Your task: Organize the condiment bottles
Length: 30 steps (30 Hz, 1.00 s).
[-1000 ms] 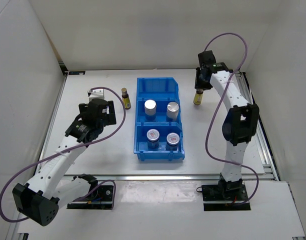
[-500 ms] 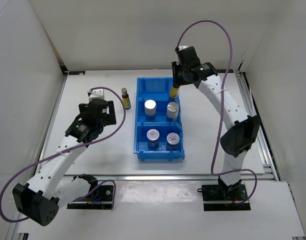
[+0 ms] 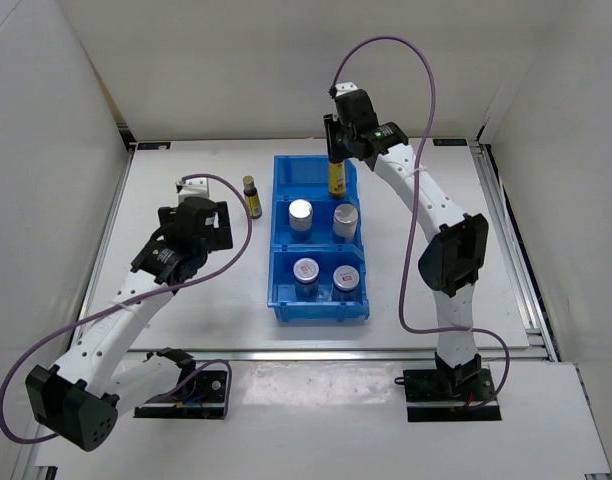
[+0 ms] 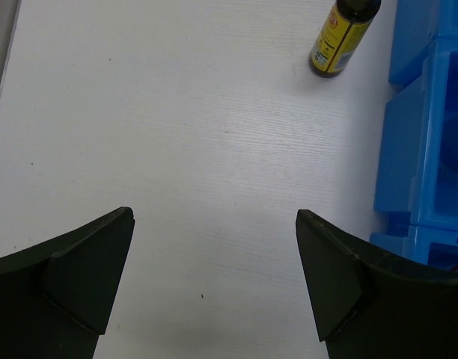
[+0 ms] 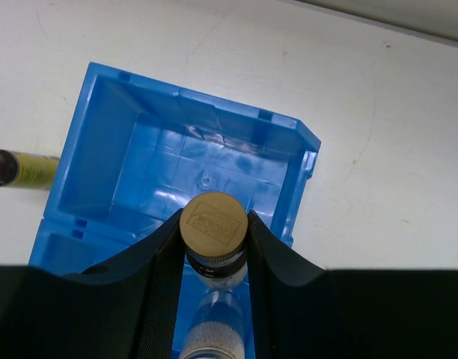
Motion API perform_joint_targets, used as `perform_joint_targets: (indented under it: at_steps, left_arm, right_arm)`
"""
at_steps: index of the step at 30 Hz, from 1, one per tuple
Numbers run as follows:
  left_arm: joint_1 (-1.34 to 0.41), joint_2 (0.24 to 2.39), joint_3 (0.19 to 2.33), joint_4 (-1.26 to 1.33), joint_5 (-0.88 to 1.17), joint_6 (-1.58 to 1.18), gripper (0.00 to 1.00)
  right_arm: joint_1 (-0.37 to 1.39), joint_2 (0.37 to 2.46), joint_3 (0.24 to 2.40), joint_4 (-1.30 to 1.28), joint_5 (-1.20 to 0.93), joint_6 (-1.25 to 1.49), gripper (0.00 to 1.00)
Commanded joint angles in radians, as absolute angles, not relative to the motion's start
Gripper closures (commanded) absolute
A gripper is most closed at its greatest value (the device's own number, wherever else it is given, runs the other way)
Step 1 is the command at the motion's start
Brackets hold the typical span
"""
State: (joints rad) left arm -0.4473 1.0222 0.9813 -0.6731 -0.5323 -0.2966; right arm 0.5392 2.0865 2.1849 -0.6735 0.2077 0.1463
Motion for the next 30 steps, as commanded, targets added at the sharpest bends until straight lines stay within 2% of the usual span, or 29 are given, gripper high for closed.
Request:
perform_joint_targets:
  at_steps: [1,30]
  left_arm:
    - [-0.445,1.020,1.017,-0.676,-0.520,-0.301,0.00]
    - [-0.445,1.029,1.026,-0.676,-0.492,-0.301,0.00]
  right_arm:
    - [0.546,2.114,2.206,-0.680,0.206,0.127,1.00]
    - [0.528,1.950,2.198,-0.563,0.276,0.132,1.00]
